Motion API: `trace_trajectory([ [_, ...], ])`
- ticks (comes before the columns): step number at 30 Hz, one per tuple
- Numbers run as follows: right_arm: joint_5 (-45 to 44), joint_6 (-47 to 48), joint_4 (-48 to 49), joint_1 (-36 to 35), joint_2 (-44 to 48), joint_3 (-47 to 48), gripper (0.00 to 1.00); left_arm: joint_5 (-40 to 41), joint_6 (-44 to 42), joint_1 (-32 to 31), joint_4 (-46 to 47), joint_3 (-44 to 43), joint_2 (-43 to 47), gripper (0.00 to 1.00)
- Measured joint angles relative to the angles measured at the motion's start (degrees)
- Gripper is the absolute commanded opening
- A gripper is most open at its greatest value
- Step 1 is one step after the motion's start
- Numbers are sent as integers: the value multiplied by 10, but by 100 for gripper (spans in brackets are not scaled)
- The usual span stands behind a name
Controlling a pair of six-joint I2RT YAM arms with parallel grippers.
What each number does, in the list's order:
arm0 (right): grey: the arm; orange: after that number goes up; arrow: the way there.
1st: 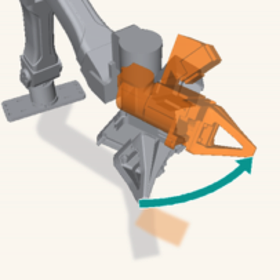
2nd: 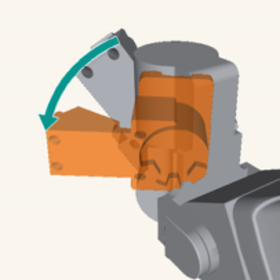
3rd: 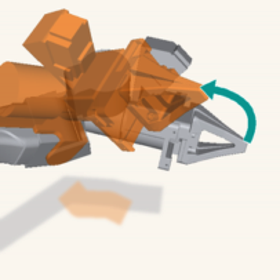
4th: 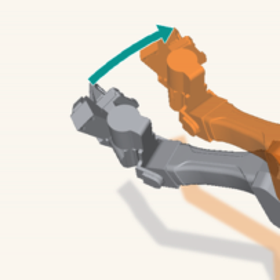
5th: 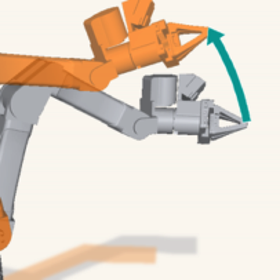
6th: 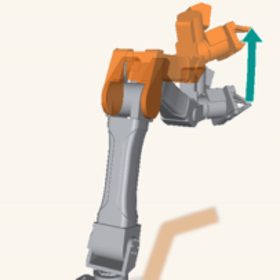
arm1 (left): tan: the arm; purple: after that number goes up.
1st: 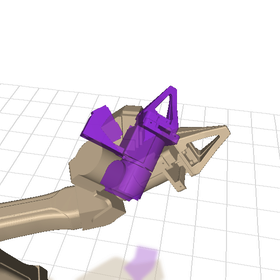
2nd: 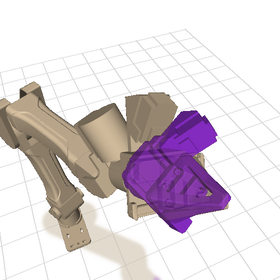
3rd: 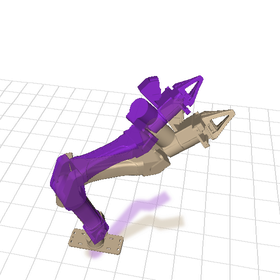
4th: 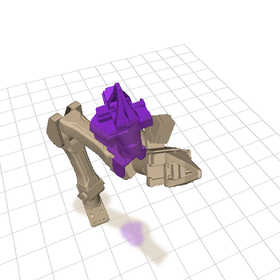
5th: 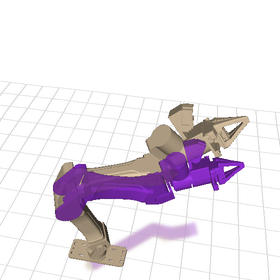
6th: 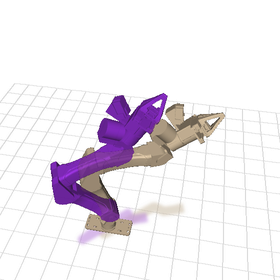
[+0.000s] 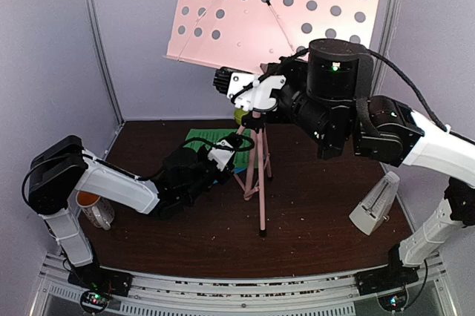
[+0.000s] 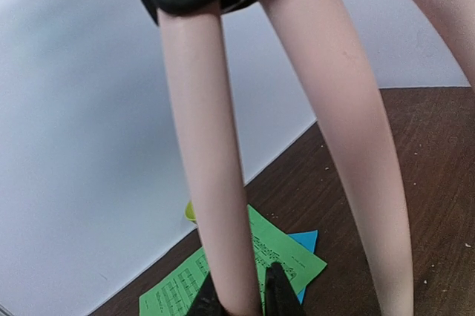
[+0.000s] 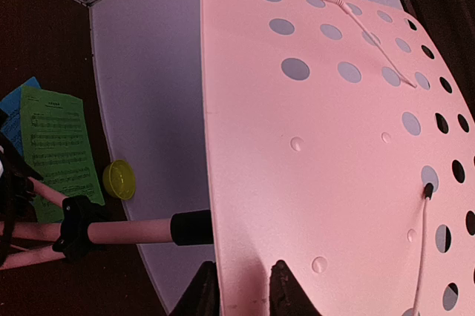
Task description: Set up the instrument practice props
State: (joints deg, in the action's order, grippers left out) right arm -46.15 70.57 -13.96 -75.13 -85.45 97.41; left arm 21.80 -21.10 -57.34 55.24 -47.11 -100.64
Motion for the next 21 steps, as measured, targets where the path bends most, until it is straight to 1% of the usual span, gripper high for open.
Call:
trace_trajectory([
  [4,1,1,23,-5,0,-3,38,-2,1,-1,7,1,-3,0],
  [10,1,3,60,-16,0,-14,60,-7,0,-3,13,4,-3,0],
  [12,1,1,71,-23,0,-15,66,-12,-1,-5,17,6,-3,0],
  [17,2,2,99,-35,0,-17,78,-19,-3,-10,31,9,-6,0],
  [21,2,9,117,-43,0,-18,84,-20,-3,-10,38,11,-7,0],
])
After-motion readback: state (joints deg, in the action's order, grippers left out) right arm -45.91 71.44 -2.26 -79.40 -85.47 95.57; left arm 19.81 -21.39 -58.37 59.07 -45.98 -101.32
